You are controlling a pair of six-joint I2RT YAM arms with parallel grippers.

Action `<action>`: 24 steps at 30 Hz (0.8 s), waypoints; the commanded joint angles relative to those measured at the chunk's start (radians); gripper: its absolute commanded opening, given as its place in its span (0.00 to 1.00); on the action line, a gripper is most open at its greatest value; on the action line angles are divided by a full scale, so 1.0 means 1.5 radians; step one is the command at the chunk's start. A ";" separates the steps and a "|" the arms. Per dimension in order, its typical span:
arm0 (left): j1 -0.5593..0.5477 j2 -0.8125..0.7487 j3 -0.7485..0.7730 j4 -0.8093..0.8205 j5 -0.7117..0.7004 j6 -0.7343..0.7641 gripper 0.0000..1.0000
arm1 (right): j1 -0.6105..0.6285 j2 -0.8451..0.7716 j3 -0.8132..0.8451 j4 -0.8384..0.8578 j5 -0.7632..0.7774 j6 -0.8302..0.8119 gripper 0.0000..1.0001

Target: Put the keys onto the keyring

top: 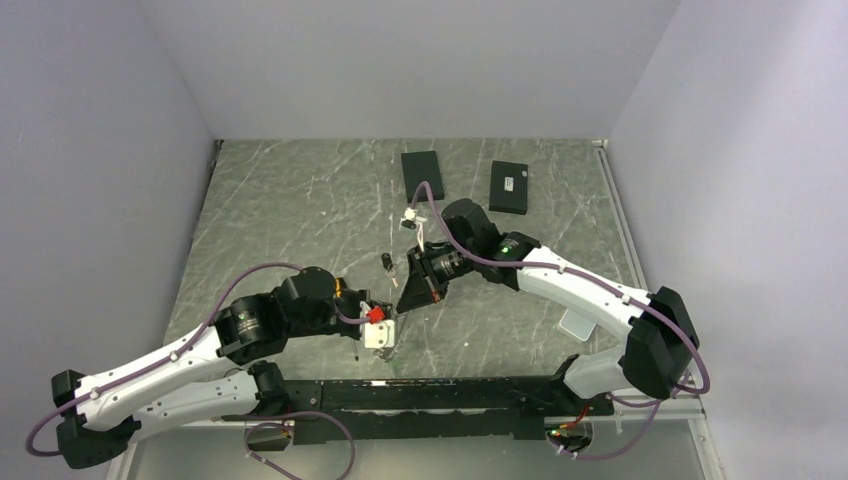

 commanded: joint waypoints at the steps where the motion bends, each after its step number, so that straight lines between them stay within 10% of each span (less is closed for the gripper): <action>1: 0.001 0.000 -0.001 0.017 -0.007 0.009 0.00 | 0.010 -0.006 0.035 0.011 -0.032 -0.005 0.00; 24: 0.001 -0.043 -0.005 0.015 0.069 0.044 0.00 | 0.017 0.045 0.090 -0.070 -0.079 -0.141 0.04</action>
